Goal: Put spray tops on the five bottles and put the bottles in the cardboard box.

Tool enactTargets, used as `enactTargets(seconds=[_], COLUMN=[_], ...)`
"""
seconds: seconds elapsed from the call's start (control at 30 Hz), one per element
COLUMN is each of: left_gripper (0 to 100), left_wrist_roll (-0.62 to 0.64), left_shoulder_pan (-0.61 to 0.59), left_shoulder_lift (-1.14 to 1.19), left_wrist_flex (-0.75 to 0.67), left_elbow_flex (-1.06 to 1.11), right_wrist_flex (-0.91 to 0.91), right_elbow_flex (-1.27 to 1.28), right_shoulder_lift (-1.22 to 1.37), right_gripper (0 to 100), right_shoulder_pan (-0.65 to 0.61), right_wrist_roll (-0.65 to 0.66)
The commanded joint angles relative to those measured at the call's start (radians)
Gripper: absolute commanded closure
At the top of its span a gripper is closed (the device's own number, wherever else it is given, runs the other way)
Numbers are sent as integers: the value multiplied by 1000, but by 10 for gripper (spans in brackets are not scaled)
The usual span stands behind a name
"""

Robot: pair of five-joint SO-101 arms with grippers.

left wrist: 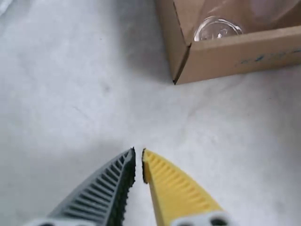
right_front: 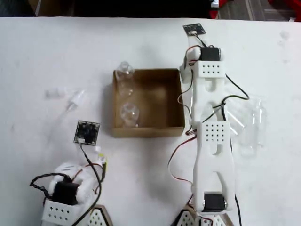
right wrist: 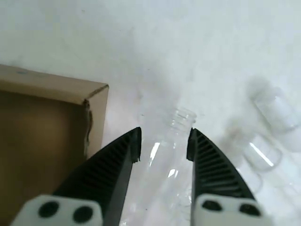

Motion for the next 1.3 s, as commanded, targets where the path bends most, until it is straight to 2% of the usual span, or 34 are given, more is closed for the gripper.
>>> enactTargets(seconds=[0.0, 0.57, 0.7, 0.8, 1.27], left_gripper=[969, 969, 969, 969, 969], left_wrist_roll=[14, 14, 14, 14, 14], left_shoulder_pan=[13, 13, 13, 13, 13], left_shoulder_lift=[-8, -8, -8, -8, -8], left_wrist_flex=[6, 6, 6, 6, 6], left_elbow_flex=[0, 0, 0, 0, 0], right_wrist_flex=[21, 13, 13, 13, 33], right_elbow_flex=[-12, -15, -14, -15, -187], right_shoulder_lift=[-5, 28, 30, 28, -61], right_gripper=[854, 859, 938, 984, 981], right_shoulder_pan=[13, 21, 15, 16, 27], right_wrist_roll=[11, 23, 107, 118, 114])
